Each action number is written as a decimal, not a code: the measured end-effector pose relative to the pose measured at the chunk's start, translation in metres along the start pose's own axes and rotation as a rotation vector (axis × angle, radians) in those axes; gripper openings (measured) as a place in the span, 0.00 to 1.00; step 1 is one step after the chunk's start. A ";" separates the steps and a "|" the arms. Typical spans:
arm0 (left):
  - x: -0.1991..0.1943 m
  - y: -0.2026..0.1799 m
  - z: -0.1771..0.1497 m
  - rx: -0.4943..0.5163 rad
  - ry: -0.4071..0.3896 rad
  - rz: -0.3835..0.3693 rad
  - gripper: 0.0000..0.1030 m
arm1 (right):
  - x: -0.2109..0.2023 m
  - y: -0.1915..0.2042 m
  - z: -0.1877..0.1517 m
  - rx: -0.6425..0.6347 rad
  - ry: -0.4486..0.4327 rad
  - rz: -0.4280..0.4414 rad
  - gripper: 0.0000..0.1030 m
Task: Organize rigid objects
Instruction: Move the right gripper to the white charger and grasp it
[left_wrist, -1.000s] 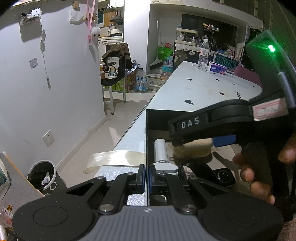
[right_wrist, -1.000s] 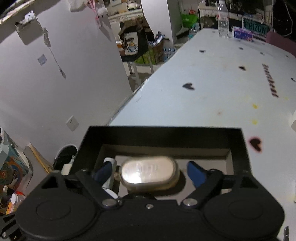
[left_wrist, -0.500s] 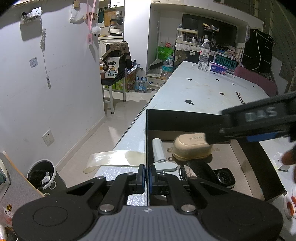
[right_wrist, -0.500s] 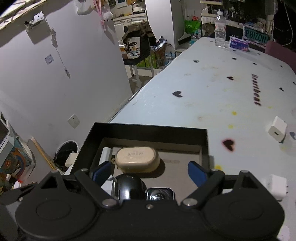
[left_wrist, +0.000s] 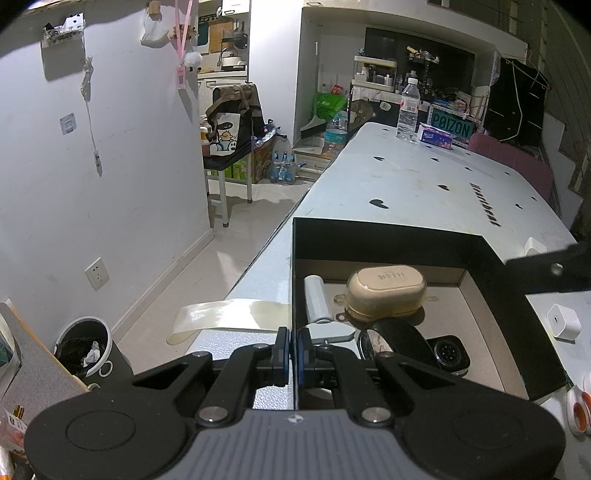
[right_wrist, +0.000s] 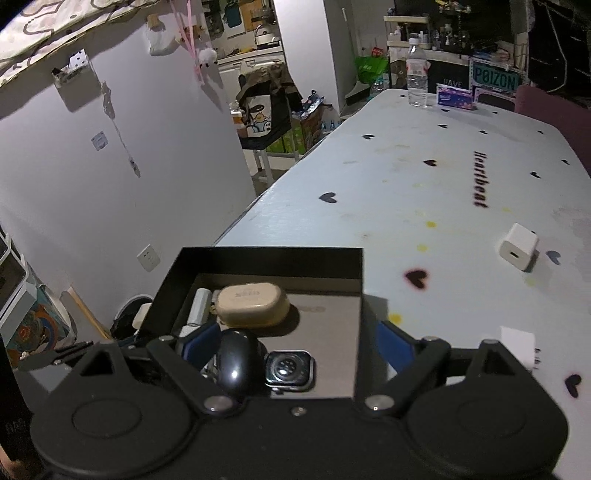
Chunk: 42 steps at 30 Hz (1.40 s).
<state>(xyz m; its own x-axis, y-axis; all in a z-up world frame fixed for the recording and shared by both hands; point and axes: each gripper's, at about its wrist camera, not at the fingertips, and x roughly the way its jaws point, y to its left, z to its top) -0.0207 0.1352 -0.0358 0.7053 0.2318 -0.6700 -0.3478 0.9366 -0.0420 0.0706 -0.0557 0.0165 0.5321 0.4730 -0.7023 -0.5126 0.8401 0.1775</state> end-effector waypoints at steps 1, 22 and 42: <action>0.000 0.000 0.000 0.001 0.000 0.001 0.03 | -0.002 -0.001 -0.002 -0.001 -0.004 -0.002 0.90; 0.000 0.004 -0.001 0.010 -0.005 0.012 0.03 | -0.014 -0.019 -0.019 -0.056 -0.066 -0.091 1.00; 0.000 0.002 -0.002 0.009 -0.007 0.012 0.03 | 0.015 -0.144 -0.016 0.294 0.047 -0.327 1.00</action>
<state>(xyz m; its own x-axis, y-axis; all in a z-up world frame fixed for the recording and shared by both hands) -0.0227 0.1364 -0.0368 0.7054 0.2450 -0.6651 -0.3510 0.9360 -0.0275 0.1415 -0.1739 -0.0304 0.6000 0.1630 -0.7832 -0.1056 0.9866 0.1244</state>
